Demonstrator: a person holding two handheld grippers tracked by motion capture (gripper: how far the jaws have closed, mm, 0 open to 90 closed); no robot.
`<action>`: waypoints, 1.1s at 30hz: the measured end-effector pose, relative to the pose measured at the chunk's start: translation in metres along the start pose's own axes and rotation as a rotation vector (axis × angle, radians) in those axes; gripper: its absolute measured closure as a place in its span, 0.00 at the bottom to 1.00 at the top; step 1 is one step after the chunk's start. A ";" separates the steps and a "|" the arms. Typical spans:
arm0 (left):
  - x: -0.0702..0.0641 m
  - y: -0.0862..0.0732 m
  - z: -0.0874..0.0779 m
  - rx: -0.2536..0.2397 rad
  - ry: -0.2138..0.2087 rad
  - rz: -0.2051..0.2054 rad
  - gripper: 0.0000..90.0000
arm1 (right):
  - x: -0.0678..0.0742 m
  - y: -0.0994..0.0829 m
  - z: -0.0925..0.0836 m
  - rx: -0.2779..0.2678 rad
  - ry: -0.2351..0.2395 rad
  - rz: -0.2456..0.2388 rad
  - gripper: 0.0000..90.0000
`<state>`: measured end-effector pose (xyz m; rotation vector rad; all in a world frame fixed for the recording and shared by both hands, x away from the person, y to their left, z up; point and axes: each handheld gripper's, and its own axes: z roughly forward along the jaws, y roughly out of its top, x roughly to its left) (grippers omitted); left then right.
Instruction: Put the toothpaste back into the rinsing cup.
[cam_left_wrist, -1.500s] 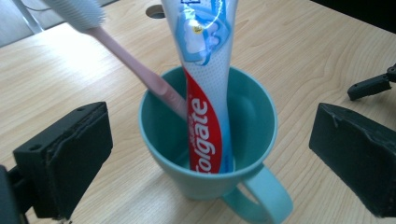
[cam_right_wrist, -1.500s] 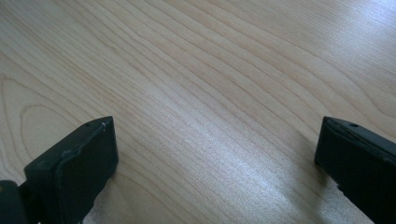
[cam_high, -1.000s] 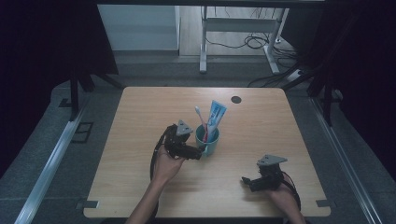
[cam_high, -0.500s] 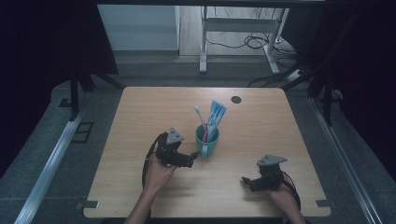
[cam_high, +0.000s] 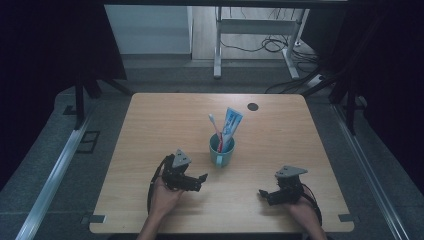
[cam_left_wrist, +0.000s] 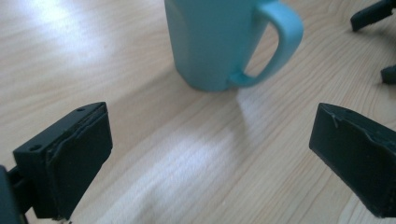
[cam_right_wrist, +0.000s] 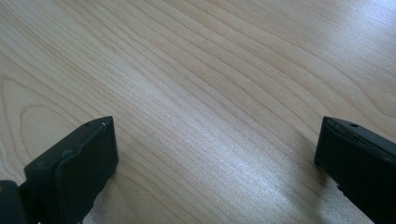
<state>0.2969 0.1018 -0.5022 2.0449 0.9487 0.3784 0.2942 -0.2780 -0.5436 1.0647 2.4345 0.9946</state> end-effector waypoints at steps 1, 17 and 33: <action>0.000 -0.003 0.000 0.005 0.002 0.002 0.00 | 0.000 0.000 0.000 0.000 0.000 0.000 0.00; -0.003 -0.035 0.009 0.099 0.014 0.018 0.00 | 0.000 0.000 0.000 0.000 0.000 0.001 0.00; -0.004 -0.040 0.018 0.189 0.031 0.033 0.00 | 0.000 0.000 0.000 -0.001 0.000 0.000 0.00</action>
